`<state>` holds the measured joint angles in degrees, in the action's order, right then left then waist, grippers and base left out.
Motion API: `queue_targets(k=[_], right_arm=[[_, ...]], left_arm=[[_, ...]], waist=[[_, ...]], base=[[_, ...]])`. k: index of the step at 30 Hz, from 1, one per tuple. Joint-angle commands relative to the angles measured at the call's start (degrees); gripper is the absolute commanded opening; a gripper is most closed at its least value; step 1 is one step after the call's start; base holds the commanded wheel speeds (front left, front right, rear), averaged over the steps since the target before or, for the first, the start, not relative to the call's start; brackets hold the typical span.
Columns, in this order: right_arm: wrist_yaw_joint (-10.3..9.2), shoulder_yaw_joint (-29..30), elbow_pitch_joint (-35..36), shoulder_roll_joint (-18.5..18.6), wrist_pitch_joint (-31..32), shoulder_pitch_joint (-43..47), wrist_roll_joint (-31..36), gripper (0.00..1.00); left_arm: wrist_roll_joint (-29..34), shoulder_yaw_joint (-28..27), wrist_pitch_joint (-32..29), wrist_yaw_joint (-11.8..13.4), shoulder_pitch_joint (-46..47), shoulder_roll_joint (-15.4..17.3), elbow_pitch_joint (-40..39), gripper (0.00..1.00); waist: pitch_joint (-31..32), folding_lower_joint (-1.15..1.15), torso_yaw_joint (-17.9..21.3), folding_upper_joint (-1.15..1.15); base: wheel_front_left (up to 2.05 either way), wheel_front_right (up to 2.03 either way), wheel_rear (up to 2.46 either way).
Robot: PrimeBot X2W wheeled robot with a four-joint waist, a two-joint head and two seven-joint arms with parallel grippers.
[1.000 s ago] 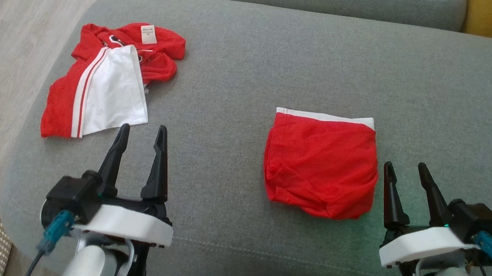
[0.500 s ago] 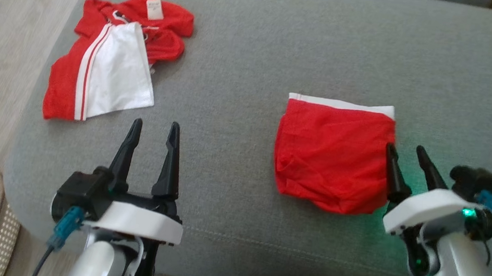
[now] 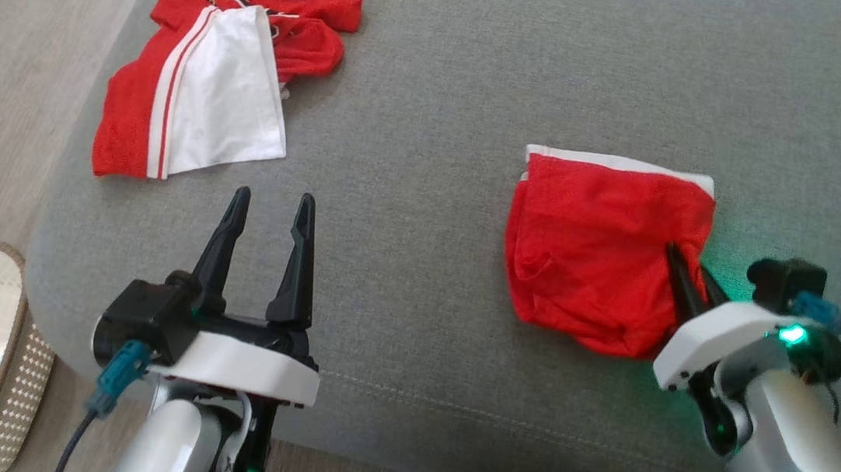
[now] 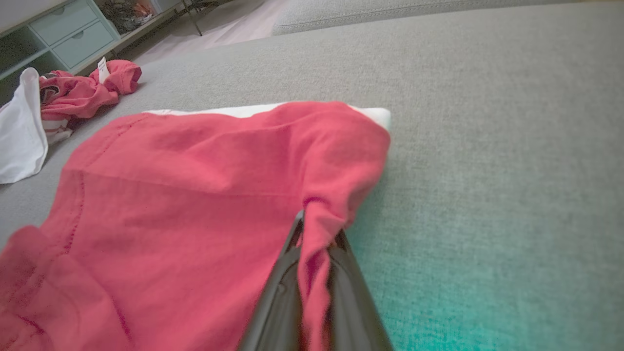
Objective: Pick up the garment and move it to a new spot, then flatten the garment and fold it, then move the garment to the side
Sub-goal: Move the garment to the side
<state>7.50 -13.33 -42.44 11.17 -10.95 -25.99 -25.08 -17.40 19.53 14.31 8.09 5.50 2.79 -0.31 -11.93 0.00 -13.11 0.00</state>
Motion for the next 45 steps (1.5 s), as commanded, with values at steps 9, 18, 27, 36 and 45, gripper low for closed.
queue_targets(k=[9,18,27,36,45], right_arm=[[-0.01,-8.4,1.4,6.4,-1.2,-10.0,3.3,0.00],[-0.01,-14.0,-0.5,17.4,1.1,-23.7,-0.7,0.00],[-0.01,-16.5,-4.9,24.5,0.1,-31.5,-4.4,0.00],[-0.01,-19.8,-5.9,28.1,-2.4,-35.0,-2.7,0.00],[-0.01,-19.6,-6.4,27.9,-3.8,-34.9,-3.6,0.82]], left_arm=[[0.5,-1.4,0.7,0.1,4.4,0.1,-2.4,1.00],[1.8,0.4,0.7,-1.1,11.2,0.1,-3.6,1.00],[4.0,1.4,0.7,-2.5,17.4,0.1,-3.8,1.00],[4.4,1.6,0.7,-3.0,20.1,0.1,-4.2,1.00],[3.6,1.9,0.7,-2.7,19.6,0.1,-4.1,1.00]], waist=[[-2.7,0.00,4.1,0.00],[-10.7,0.00,9.8,0.00],[-16.4,0.00,14.0,0.00],[-18.8,0.00,15.4,0.00],[-18.9,0.00,14.7,0.00]], base=[[0.00,0.00,0.00],[0.00,0.00,0.00],[0.00,0.00,0.00],[0.00,0.00,0.00],[0.00,0.00,0.00]])
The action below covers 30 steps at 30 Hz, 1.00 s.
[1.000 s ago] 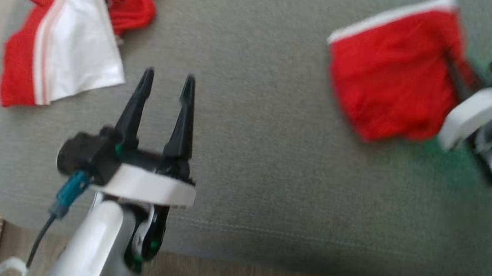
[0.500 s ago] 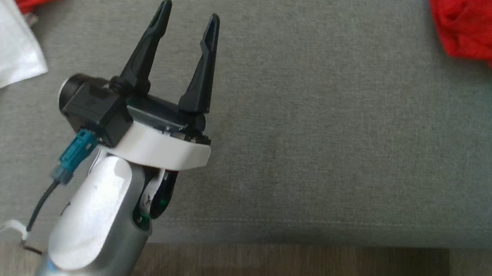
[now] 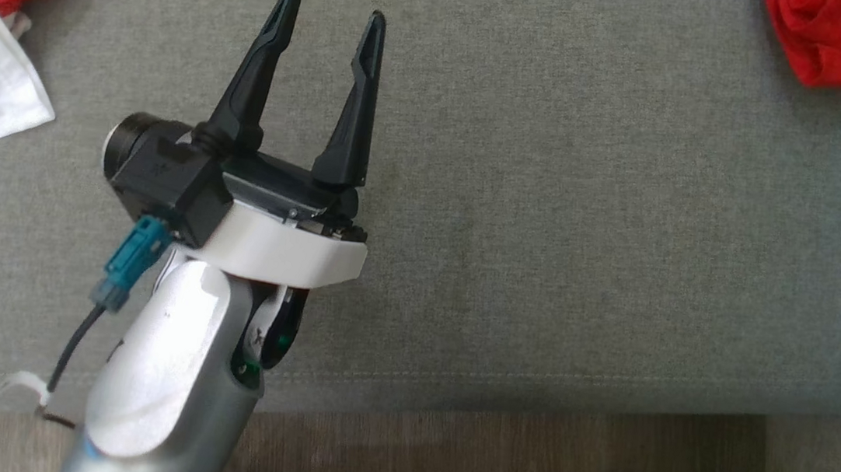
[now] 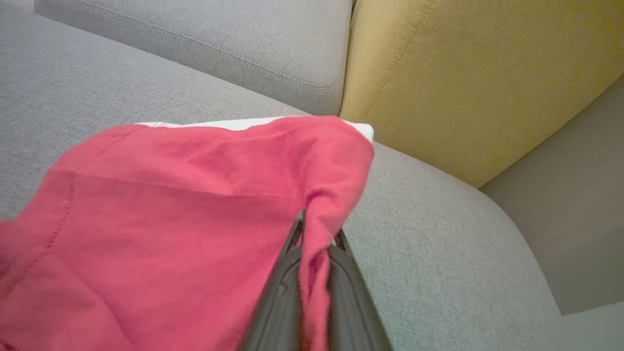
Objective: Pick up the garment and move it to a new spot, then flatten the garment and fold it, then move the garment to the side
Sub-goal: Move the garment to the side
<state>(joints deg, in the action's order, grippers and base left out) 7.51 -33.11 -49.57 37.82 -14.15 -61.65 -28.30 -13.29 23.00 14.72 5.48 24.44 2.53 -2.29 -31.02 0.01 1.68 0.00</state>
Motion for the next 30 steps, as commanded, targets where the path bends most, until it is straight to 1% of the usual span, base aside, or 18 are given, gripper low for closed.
queue_targets(k=[1,2,12,16,19,22,25,30], right_arm=[[-0.02,0.2,0.8,1.3,-0.6,0.7,-0.4,0.82],[-0.02,0.2,0.7,1.2,-0.6,0.9,-0.8,1.00],[-0.02,0.1,0.9,0.3,-0.7,1.9,-3.7,1.00],[-0.02,1.3,2.2,-1.1,-0.8,1.9,-4.4,1.00],[-0.02,2.6,4.5,-3.0,-0.8,3.2,-5.1,1.00],[-0.02,5.4,7.6,-5.3,-0.8,5.9,-5.9,1.00],[-0.02,8.0,11.1,-8.3,-0.8,9.6,-6.3,1.00],[-0.02,11.5,17.1,-13.6,-0.8,17.1,-4.9,1.00]], left_arm=[[-0.5,-1.6,0.3,-0.1,0.7,0.3,-2.1,1.00],[-0.7,-1.7,0.3,-0.1,0.7,0.3,-2.1,1.00],[-2.5,-2.1,0.3,0.7,-1.0,0.3,-1.9,1.00],[-3.3,-2.8,0.3,1.2,-2.3,0.3,-2.2,1.00],[-3.7,-3.5,0.3,1.5,-3.6,0.3,-2.3,1.00],[-4.1,-4.2,0.3,1.7,-5.0,0.3,-2.4,1.00],[-4.4,-5.3,0.3,2.0,-6.6,0.3,-2.6,1.00],[-4.3,-6.3,0.3,2.0,-9.6,0.3,-2.1,1.00]], waist=[[0.2,-0.01,-0.1,0.00],[0.4,-0.01,-0.2,0.00],[5.3,-0.01,-1.4,0.00],[8.1,-0.01,-2.2,0.00],[10.7,-0.01,-3.3,0.00],[13.8,-0.01,-4.8,0.00],[16.5,-0.01,-5.9,0.00],[20.1,-0.01,-7.7,0.00]], base=[[0.00,0.00,0.00],[0.00,0.00,0.00],[0.00,0.00,0.00],[0.00,0.00,0.00],[0.00,0.00,0.00],[0.00,0.00,0.00],[0.00,0.00,0.00],[0.00,0.00,0.00]])
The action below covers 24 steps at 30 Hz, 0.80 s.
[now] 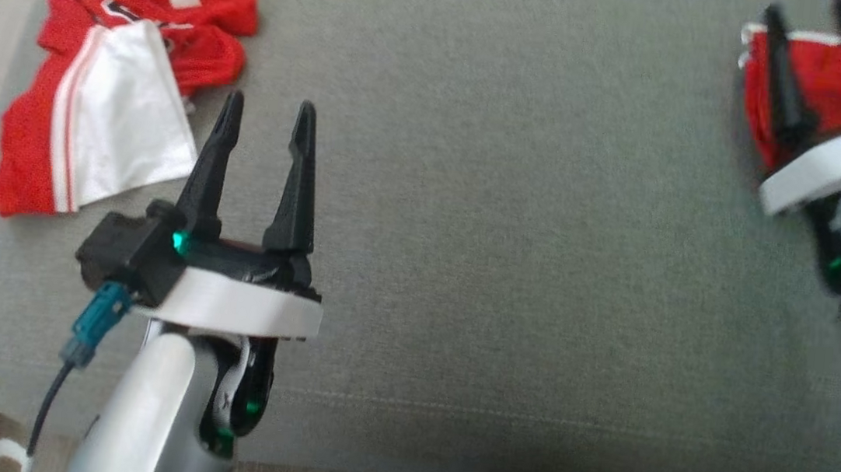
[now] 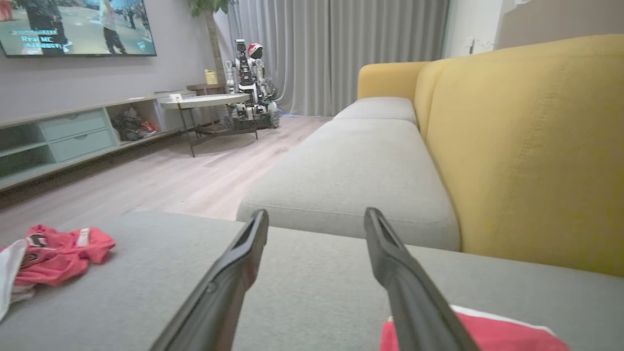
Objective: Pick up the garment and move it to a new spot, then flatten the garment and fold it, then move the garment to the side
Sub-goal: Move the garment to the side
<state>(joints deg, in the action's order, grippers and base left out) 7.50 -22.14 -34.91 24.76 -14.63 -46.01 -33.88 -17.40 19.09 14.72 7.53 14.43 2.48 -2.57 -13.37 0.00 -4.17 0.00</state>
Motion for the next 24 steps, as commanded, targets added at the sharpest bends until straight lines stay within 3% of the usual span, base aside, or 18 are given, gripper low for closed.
queue_targets(k=[1,14,24], right_arm=[[-0.01,1.3,3.6,-1.4,-0.4,3.1,1.5,1.00],[-0.01,12.1,16.2,-14.8,-0.4,25.2,12.8,1.00],[-0.01,15.9,22.0,-20.3,-0.4,34.4,18.3,1.00]], left_arm=[[-0.2,-2.5,0.3,-0.1,-0.2,0.4,-1.7,1.00],[0.9,-3.2,0.3,-0.5,-7.3,0.4,0.4,1.00],[1.5,-2.7,0.3,-0.6,-10.1,0.4,1.0,1.00]], waist=[[3.1,0.00,-2.2,0.00],[8.0,0.00,-5.4,0.00],[10.1,0.00,-5.4,0.00]], base=[[0.00,0.00,0.00],[0.00,0.00,0.00],[0.00,0.00,0.00]])
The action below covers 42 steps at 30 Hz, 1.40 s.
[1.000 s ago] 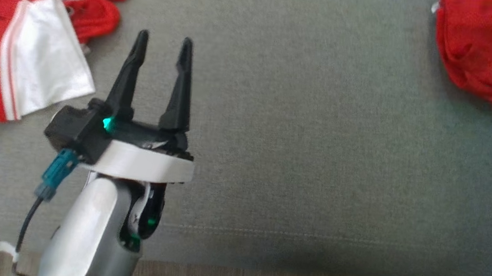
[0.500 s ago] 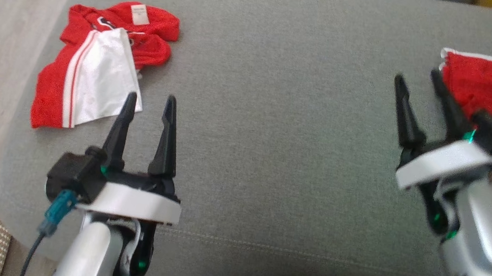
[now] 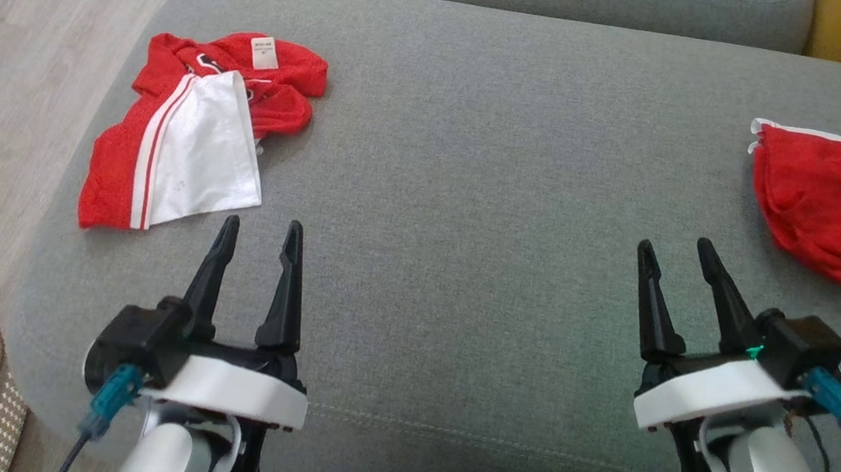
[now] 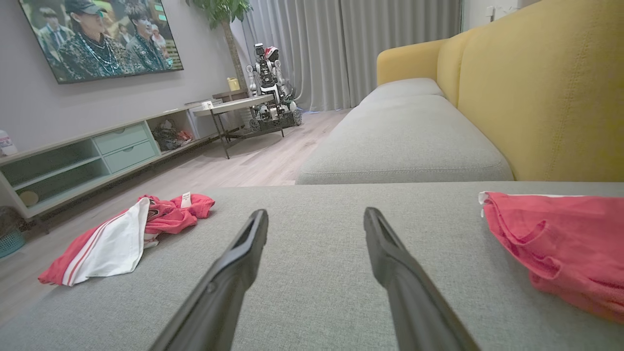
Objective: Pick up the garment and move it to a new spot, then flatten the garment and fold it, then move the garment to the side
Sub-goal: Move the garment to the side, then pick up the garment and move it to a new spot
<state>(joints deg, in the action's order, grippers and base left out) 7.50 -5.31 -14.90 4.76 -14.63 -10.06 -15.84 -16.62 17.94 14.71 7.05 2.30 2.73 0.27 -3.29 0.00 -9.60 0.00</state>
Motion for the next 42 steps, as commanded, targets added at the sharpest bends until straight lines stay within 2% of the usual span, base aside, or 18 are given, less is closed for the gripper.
queue_targets(k=[1,42], right_arm=[[-0.01,-0.8,2.4,-0.5,-0.4,-1.2,0.6,1.00],[-0.01,0.8,4.3,-1.9,-0.4,0.2,1.9,1.00]], left_arm=[[0.7,-1.6,0.3,-0.1,2.0,0.1,-1.8,1.00],[0.7,-1.8,0.3,-0.1,2.4,0.1,-2.2,1.00]], waist=[[0.0,0.00,0.1,0.00],[-0.5,0.00,1.2,0.00]], base=[[0.00,0.00,0.00],[0.00,0.00,0.00]])
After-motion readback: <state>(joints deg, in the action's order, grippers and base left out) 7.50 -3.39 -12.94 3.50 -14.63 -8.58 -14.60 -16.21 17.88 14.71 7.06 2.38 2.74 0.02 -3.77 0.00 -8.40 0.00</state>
